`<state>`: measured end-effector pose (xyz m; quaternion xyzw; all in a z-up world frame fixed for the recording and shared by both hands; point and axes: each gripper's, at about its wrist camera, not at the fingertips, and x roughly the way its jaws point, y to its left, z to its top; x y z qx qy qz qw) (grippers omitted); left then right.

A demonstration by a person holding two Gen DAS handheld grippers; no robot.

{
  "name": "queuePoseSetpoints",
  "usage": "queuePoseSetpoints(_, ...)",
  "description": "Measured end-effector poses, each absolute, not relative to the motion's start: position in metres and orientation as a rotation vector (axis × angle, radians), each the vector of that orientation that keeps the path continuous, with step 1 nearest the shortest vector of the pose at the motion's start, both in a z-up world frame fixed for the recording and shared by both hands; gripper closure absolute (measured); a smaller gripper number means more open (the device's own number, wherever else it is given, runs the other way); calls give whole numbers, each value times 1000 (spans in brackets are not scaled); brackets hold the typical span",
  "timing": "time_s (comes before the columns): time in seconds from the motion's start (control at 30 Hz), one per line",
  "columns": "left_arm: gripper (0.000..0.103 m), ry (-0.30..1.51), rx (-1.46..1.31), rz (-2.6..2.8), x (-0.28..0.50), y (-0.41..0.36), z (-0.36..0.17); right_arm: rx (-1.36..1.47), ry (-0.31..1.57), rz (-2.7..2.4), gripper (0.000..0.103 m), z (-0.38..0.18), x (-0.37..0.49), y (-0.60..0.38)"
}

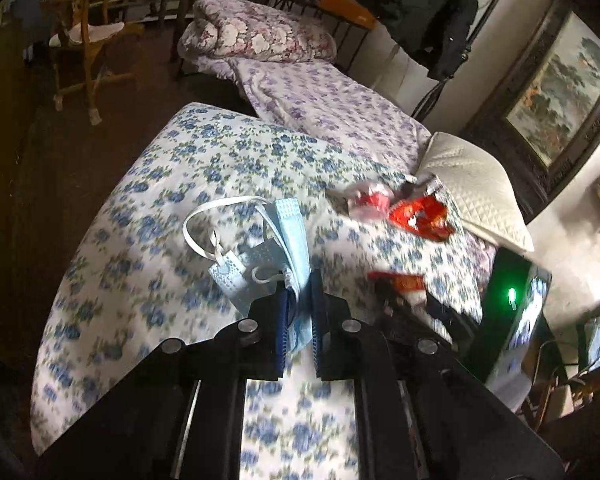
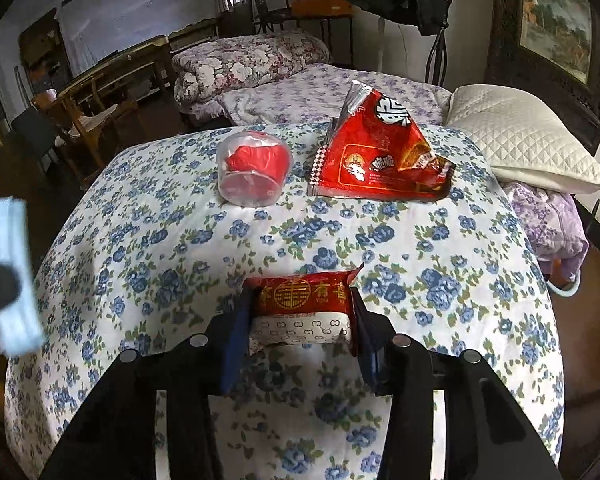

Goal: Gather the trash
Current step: 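Carry the snack packet and face mask over to the red wastebasket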

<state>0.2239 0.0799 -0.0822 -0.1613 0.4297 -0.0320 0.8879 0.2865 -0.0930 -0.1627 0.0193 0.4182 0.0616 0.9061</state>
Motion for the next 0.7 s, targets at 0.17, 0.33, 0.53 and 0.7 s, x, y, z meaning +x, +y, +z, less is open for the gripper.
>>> queuePoseSetpoints(0.17,92,908,-329,-84,195,83,-86,69,865,134,58,-156,247,-114)
queuePoseSetpoints(0.33,92,906,-325,-122,169,79,-84,101,852,162,58,-139,190,-143)
queuePoseSetpoints(0.53,92,895,-308,-176,144,56,-75,117,812,170,57,-112,137,-168)
queuePoseSetpoints(0.7,92,907,-289,-230,138,27,-71,129,771,147,57,-96,113,-187)
